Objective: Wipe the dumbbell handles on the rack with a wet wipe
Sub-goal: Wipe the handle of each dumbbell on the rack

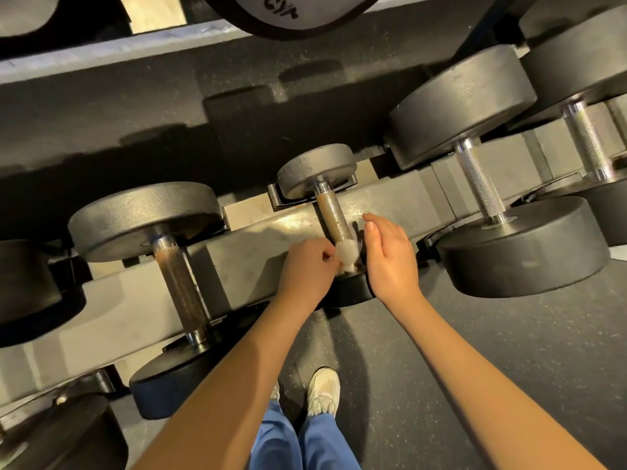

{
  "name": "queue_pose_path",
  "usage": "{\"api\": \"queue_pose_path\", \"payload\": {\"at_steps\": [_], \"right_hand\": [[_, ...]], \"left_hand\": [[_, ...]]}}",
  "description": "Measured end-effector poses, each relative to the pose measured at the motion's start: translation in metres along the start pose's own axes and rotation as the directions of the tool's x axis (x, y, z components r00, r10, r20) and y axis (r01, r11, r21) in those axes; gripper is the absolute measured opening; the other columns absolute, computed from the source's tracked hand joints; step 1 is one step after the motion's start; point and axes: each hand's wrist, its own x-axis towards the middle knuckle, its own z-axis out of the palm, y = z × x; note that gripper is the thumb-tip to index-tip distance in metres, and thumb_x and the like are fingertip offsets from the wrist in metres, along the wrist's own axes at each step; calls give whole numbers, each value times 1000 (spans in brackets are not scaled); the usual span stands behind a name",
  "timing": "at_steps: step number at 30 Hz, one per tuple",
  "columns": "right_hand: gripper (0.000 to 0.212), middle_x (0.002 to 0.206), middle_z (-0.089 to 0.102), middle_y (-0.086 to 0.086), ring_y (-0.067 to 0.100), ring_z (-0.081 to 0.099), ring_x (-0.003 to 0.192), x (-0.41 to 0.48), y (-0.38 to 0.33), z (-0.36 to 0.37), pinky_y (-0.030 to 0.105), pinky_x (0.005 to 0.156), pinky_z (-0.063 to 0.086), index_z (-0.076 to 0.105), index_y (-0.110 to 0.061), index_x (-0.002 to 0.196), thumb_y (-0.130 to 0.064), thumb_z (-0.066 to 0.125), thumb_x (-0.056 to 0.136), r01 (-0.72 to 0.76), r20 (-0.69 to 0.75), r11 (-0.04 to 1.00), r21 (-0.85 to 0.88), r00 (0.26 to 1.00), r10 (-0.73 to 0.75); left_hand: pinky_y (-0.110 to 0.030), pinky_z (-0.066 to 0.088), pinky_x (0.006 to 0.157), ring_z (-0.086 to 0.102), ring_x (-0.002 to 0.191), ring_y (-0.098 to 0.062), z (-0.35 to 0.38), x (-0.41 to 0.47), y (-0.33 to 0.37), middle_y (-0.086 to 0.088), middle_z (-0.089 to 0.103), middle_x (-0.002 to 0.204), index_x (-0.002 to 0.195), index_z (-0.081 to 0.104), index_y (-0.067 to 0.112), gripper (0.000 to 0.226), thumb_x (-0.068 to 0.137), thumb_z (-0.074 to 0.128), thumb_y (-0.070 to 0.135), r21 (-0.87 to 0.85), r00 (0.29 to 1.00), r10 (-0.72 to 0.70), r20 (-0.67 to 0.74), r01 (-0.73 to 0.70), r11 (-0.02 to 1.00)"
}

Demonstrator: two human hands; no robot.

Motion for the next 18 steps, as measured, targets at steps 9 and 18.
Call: {"api": "queue_pose_path", "payload": {"at_steps": [9,18], "right_hand": [[24,111,65,-6,5,58,102,6,-18,-14,9,84,43,65,-17,117,-21,52,97,-48,168,946,321,986,-7],[7,78,70,4,16,68,75,55,-36,-18,26,73,57,69,-13,83,-6,71,82,-313,105,734,602,943,316]], "left_hand": [[-11,41,69,55,80,-5,-40,7,22,4,63,92,97,70,16,10,90,63,16,-18,966,228,-121,-232,972],[-20,42,81,60,92,-26,-55,35,29,-14,63,102,109,68,3,32,76,69,1,275,793,540,-283,-473,837]]}}
